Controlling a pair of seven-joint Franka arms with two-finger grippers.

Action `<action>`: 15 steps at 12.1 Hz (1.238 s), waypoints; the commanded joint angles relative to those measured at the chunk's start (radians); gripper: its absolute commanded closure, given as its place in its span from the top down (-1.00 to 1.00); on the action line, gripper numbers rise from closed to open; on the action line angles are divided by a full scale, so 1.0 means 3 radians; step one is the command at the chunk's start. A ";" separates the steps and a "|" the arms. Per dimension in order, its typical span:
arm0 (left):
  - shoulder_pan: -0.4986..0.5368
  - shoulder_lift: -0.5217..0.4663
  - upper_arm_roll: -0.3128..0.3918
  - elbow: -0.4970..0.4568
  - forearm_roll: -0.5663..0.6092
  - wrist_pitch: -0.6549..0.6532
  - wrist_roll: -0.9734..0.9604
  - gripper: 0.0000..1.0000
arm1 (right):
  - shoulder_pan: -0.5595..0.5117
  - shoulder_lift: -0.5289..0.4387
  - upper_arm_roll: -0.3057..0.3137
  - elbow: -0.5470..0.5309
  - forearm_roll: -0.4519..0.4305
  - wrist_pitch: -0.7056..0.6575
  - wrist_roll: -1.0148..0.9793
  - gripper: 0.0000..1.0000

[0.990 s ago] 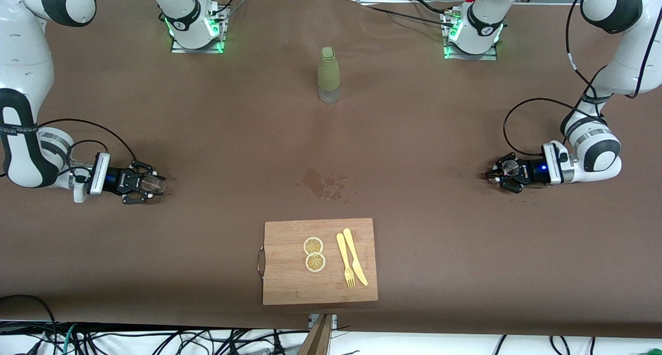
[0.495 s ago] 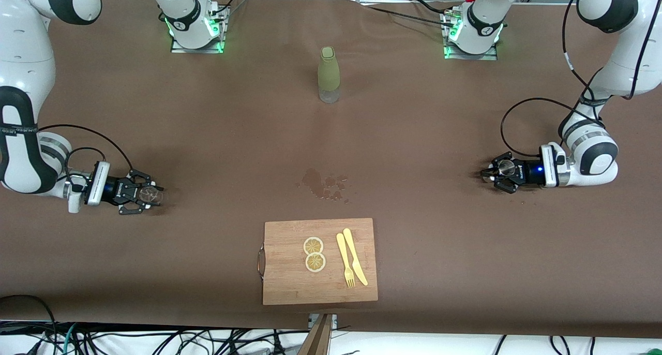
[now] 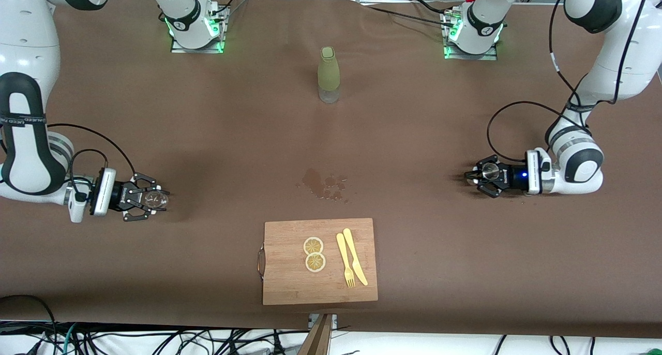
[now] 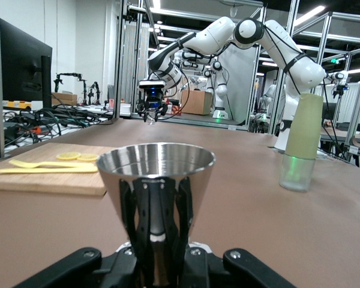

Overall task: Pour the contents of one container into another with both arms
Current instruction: 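Lift the glass with the right gripper while the left gripper carries the jigger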

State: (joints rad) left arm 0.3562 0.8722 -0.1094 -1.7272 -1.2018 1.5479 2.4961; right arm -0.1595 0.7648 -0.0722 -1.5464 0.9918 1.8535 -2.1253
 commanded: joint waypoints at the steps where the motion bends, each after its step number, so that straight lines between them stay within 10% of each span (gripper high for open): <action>1: -0.0241 -0.0059 0.0053 -0.0010 -0.0242 0.0045 -0.0134 -1.00 | 0.0224 -0.0268 -0.0025 -0.0204 -0.0059 0.0223 0.0390 -0.84; 15: -0.1325 -0.0059 0.0043 0.0082 -0.1576 0.1063 -0.0246 -1.00 | 0.1548 -0.0586 -0.0051 -0.0199 -0.0850 0.1302 0.2511 -0.84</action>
State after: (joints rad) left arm 0.0066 0.8722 -0.1085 -1.7011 -1.6105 1.8315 2.4382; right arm 0.2526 0.6197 -0.0716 -1.5733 0.7846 2.2009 -1.4528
